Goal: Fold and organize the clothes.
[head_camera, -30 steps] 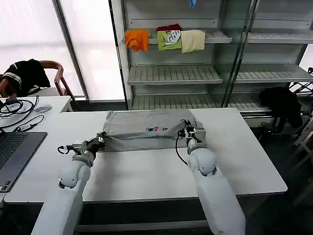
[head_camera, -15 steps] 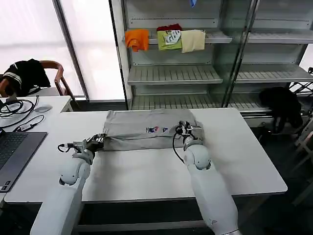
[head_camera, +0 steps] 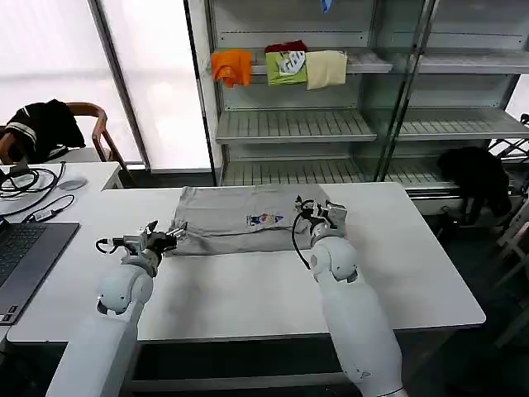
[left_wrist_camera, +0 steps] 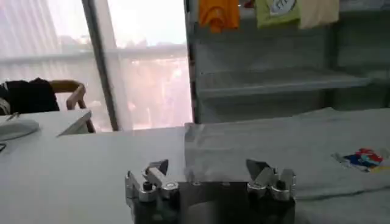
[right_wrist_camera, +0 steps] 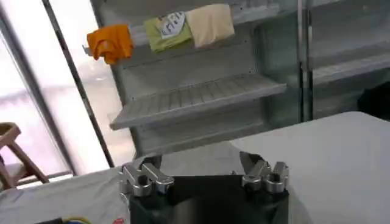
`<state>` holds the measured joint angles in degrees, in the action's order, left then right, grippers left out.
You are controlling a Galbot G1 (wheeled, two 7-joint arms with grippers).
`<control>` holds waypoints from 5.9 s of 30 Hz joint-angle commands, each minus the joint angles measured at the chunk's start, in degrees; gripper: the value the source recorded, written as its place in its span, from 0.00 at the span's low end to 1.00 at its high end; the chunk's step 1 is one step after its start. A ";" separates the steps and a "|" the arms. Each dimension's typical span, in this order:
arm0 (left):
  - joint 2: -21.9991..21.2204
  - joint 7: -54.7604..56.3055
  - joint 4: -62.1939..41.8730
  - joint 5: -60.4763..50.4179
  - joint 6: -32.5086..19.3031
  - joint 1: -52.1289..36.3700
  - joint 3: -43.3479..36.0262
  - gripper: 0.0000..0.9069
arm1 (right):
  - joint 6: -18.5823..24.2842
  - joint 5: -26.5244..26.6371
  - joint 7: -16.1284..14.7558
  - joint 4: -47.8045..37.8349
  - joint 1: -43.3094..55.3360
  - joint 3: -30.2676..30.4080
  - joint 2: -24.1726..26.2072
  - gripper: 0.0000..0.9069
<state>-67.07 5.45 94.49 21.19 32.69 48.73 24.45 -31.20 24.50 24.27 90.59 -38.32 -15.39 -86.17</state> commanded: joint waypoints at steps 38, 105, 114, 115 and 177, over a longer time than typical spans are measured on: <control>1.19 0.50 0.91 -1.43 0.38 7.00 1.63 1.00 | -2.04 -6.06 -1.10 3.90 -10.58 0.71 8.40 1.00; 4.14 0.27 14.97 -1.08 0.10 19.61 4.00 0.02 | -2.01 -4.24 -1.39 19.83 -25.62 -1.33 11.79 0.00; 2.67 0.92 27.41 -1.60 -0.89 32.50 5.87 0.02 | -2.02 -4.50 0.11 30.09 -33.23 -2.23 11.81 0.00; 2.15 0.99 28.01 -1.76 -0.99 33.84 6.14 0.02 | -2.00 -4.53 0.16 30.61 -33.79 -2.30 11.84 0.00; -1.67 1.98 40.84 3.59 0.31 40.42 18.92 1.00 | -1.92 2.94 2.27 43.77 -41.35 -17.23 14.92 1.00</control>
<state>-70.92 7.21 135.04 21.27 31.77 91.86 38.76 -32.71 25.01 26.52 133.83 -82.31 -28.99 -71.28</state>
